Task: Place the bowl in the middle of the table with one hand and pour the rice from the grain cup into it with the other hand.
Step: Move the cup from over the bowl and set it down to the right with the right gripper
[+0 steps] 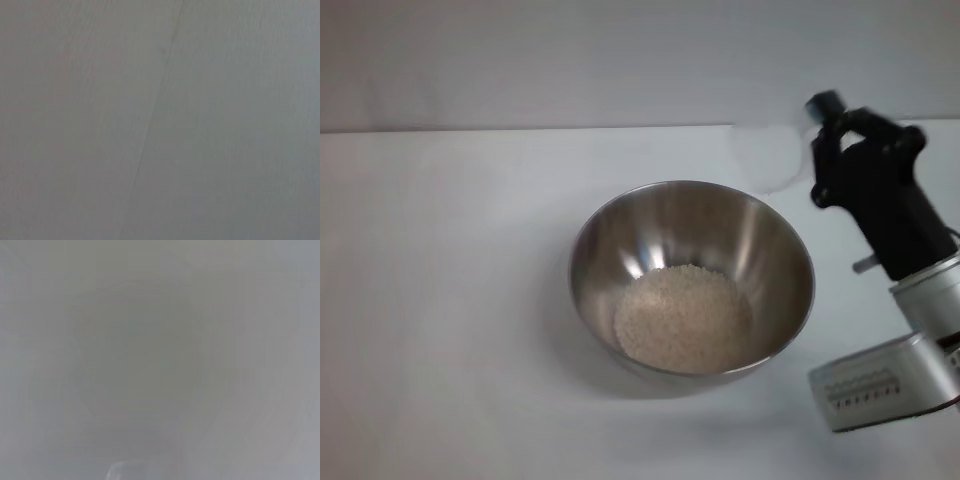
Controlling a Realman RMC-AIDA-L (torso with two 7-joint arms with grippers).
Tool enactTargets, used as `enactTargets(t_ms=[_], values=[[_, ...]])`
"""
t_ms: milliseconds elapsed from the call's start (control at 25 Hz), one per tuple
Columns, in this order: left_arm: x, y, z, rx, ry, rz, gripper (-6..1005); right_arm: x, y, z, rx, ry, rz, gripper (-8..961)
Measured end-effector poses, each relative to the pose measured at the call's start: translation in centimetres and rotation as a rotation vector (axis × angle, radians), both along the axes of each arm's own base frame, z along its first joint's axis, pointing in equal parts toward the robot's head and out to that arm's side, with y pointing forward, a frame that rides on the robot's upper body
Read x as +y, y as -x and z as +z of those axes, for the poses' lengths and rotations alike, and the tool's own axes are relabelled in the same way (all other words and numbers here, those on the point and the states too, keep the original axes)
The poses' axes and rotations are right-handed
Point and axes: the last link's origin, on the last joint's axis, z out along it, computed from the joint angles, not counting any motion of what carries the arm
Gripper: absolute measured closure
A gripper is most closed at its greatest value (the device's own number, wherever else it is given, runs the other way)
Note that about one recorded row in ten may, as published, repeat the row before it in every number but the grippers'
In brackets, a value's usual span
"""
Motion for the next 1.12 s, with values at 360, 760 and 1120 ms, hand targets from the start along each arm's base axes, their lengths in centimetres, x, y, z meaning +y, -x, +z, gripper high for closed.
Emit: enactTargets(t_ms=[360, 760, 1120], values=[[-0.1, -0.1, 0.2, -0.001, -0.011, -0.013, 237, -1.3, 0.0, 1.1, 0.412, 0.083, -0.029, 941], [-0.1, -0.2, 0.2, 0.0, -0.012, -0.014, 237, -2.4, -2.0, 2.5, 0.701, 0.076, -0.099, 942], [-0.1, -0.2, 0.2, -0.001, -0.012, -0.014, 237, -3.1, -5.0, 3.3, 0.971, 0.105, -0.182, 940]])
